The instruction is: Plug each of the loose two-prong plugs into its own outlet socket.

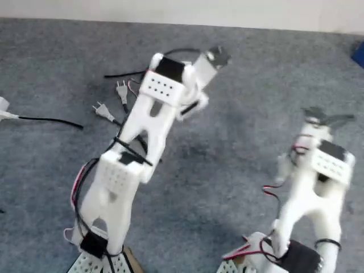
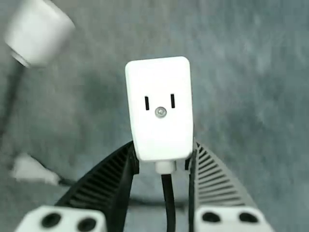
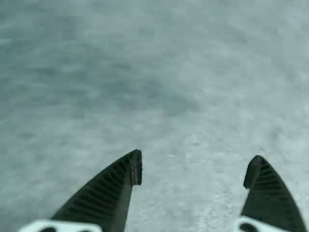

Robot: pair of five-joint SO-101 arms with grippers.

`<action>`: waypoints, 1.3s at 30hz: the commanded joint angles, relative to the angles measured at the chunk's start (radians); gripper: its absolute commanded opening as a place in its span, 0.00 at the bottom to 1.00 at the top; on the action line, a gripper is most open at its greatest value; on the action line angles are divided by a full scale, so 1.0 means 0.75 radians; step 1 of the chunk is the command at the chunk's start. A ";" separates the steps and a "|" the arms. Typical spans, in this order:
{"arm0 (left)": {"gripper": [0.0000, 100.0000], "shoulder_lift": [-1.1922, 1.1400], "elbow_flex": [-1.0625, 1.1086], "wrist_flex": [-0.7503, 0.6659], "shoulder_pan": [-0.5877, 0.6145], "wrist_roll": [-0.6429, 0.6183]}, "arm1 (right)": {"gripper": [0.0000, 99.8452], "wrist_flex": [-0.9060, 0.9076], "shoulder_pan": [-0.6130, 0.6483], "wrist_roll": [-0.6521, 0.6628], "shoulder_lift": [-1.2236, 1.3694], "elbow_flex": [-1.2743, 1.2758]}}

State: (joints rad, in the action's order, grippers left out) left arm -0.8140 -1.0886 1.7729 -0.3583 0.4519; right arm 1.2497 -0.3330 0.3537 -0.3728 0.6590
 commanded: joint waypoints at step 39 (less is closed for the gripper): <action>0.21 2.329 2.972 -0.794 -0.283 0.045 | 0.11 0.062 0.400 -0.074 -0.433 0.343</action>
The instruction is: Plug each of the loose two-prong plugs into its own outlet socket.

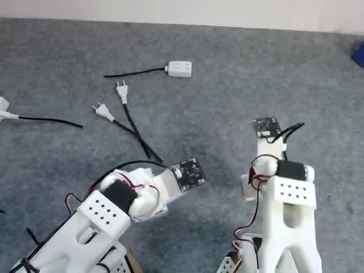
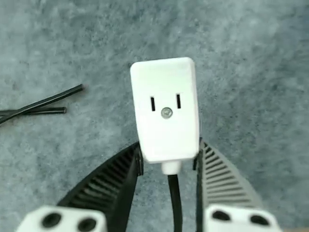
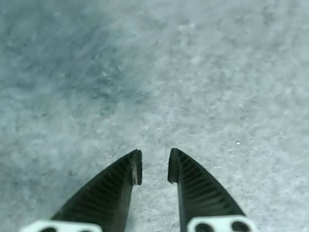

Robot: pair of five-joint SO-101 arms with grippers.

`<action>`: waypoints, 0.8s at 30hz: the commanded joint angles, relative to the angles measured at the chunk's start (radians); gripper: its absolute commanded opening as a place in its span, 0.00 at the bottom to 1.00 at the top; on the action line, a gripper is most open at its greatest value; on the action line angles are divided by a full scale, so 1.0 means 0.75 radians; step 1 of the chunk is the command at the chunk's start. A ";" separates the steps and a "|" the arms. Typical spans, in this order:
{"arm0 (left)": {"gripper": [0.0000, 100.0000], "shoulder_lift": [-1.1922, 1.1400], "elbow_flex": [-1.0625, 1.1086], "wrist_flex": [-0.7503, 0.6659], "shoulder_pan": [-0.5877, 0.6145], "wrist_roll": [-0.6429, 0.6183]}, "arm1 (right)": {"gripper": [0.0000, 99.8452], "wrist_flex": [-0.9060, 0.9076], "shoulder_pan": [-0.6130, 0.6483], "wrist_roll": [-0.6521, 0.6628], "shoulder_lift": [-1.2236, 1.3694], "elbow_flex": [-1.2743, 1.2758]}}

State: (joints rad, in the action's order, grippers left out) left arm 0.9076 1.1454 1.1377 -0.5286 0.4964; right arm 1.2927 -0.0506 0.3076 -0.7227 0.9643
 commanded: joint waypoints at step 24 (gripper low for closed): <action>0.20 0.024 0.087 -0.155 -0.087 -0.018 | 0.11 0.003 0.026 -0.045 -0.038 -0.060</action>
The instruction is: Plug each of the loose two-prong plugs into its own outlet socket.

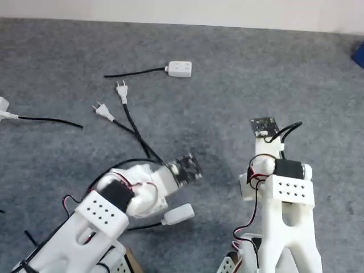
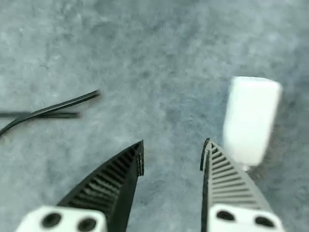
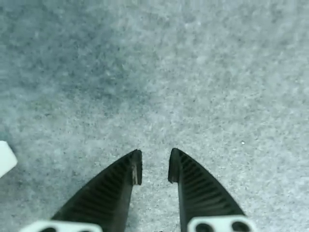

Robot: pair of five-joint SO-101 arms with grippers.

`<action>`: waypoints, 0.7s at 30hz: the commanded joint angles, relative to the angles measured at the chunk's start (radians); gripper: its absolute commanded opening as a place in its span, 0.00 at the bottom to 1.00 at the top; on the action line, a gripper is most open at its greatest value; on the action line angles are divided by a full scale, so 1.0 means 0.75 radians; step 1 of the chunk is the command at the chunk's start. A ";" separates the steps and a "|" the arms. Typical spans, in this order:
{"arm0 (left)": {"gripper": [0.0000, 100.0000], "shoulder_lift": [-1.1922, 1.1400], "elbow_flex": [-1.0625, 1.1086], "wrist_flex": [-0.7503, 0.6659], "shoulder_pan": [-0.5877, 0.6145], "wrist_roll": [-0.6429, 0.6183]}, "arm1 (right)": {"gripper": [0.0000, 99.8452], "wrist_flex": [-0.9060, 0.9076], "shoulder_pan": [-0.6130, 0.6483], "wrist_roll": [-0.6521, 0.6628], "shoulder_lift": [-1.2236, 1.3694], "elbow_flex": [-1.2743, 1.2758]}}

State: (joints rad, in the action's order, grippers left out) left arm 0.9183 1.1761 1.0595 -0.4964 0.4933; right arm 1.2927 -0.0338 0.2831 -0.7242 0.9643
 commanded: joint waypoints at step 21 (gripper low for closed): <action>0.20 0.021 -0.230 0.276 -0.412 -0.092 | 0.11 -0.038 -0.071 -0.010 -0.034 -0.060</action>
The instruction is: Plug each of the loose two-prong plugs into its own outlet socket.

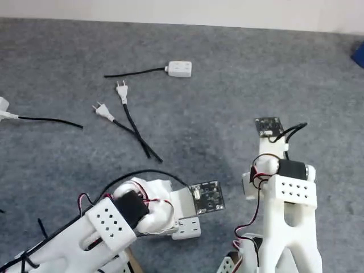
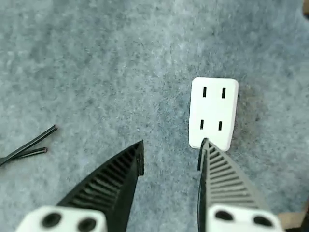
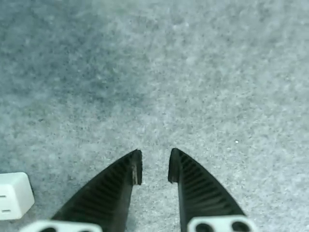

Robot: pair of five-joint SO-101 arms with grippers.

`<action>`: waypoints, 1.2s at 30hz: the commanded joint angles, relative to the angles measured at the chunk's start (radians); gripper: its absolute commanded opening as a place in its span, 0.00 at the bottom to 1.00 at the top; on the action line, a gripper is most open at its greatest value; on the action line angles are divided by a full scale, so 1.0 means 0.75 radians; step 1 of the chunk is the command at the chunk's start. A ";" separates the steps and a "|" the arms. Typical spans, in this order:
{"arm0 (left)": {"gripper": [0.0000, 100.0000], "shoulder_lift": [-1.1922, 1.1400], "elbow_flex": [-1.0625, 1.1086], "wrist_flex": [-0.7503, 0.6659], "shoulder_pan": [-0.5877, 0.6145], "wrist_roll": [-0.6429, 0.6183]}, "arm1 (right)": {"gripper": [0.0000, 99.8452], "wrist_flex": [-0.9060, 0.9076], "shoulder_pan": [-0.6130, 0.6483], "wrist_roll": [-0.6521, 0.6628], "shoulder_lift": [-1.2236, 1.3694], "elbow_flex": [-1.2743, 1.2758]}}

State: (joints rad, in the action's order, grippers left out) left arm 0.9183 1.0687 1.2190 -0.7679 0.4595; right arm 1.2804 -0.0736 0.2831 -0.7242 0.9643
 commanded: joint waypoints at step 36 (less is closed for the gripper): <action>0.01 0.007 0.463 -0.501 0.097 0.139 | 0.11 -0.050 -0.017 -0.008 -0.034 -0.026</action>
State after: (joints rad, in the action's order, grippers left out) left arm 0.9306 1.3924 0.8569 -0.7603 0.5010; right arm 1.2559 -0.0783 0.2831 -0.7242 0.9643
